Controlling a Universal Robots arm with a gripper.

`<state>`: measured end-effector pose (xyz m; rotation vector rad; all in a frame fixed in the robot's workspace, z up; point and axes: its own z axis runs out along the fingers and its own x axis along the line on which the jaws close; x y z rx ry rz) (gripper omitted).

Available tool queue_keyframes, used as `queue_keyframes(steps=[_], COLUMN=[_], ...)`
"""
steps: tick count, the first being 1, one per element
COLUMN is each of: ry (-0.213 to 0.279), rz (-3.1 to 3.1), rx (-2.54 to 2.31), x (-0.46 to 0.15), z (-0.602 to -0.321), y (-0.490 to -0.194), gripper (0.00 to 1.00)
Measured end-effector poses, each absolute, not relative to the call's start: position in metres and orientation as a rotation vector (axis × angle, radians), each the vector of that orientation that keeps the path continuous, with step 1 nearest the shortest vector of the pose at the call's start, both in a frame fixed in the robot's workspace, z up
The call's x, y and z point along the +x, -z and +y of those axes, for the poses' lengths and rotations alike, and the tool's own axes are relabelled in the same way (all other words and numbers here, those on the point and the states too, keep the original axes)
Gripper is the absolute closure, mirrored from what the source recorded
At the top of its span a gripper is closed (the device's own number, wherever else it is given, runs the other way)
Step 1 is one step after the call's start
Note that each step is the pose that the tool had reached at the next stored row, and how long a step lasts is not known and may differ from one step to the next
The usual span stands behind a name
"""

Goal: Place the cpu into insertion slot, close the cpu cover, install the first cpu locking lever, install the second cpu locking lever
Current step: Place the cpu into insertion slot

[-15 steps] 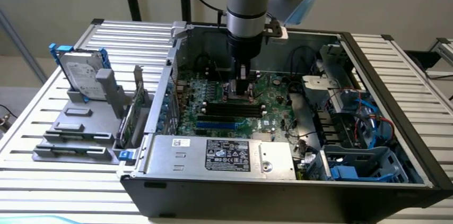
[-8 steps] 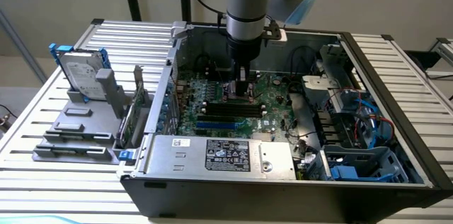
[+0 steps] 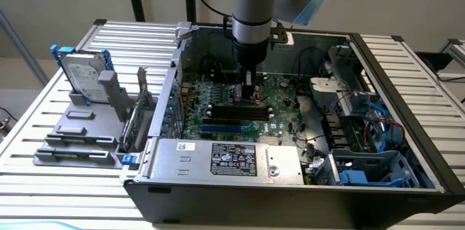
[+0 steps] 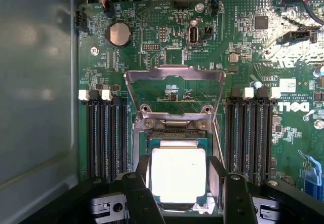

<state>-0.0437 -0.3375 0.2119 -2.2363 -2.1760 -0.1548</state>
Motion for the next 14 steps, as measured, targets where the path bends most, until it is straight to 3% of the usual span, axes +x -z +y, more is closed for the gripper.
queue_keyframes(steps=[14], ry=[0.153], rz=[-2.177], rx=[-2.237], x=[-0.0432], z=[-0.3336], y=[-0.206], gripper=[0.45])
